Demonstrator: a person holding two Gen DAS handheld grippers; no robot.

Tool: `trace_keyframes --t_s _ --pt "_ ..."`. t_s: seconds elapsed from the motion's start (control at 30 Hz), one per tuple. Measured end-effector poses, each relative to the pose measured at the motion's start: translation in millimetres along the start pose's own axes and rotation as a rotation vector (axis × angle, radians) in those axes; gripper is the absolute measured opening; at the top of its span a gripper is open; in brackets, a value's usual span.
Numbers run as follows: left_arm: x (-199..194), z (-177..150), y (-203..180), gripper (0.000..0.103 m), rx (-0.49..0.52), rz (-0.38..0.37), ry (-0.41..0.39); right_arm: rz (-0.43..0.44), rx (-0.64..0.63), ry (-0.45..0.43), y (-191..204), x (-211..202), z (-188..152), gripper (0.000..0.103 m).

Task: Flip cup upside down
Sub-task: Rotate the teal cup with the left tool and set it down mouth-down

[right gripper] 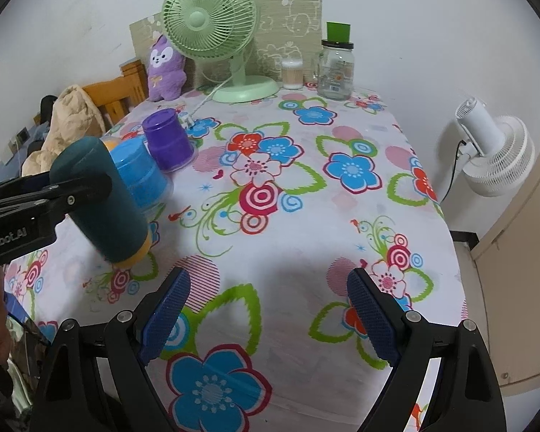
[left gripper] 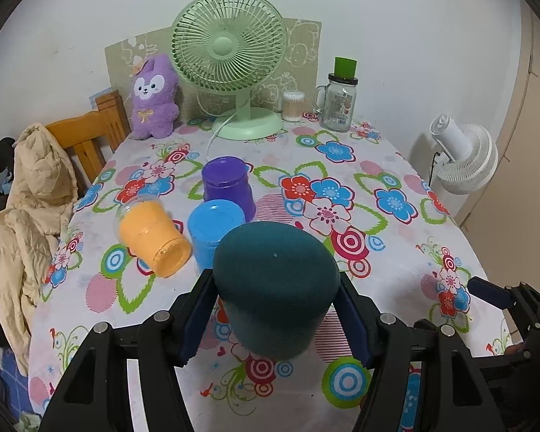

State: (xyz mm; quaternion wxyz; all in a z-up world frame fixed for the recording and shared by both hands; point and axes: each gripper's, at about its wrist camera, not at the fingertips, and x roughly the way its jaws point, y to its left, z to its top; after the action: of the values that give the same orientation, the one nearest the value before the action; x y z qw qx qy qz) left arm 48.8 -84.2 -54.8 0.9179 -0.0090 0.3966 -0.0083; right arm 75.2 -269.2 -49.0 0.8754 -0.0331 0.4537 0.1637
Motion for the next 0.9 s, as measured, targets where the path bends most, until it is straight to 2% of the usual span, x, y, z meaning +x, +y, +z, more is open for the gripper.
trace_keyframes --t_s 0.13,0.2,0.53,0.67,0.9 --pt "-1 -2 5 0.066 -0.01 0.0 0.002 0.004 -0.013 0.004 6 2 2 0.091" --pt "-2 -2 6 0.063 -0.014 -0.001 -0.004 0.004 -0.018 0.006 8 2 2 0.091" --pt "-3 -4 8 0.063 -0.019 -0.019 -0.009 -0.004 -0.027 0.016 11 3 1 0.091" --pt "-12 -1 8 0.071 -0.027 -0.055 -0.029 -0.005 -0.026 0.016 11 4 2 0.091" --pt "-16 -1 9 0.073 -0.033 -0.065 -0.036 -0.007 -0.035 0.018 14 3 1 0.091"
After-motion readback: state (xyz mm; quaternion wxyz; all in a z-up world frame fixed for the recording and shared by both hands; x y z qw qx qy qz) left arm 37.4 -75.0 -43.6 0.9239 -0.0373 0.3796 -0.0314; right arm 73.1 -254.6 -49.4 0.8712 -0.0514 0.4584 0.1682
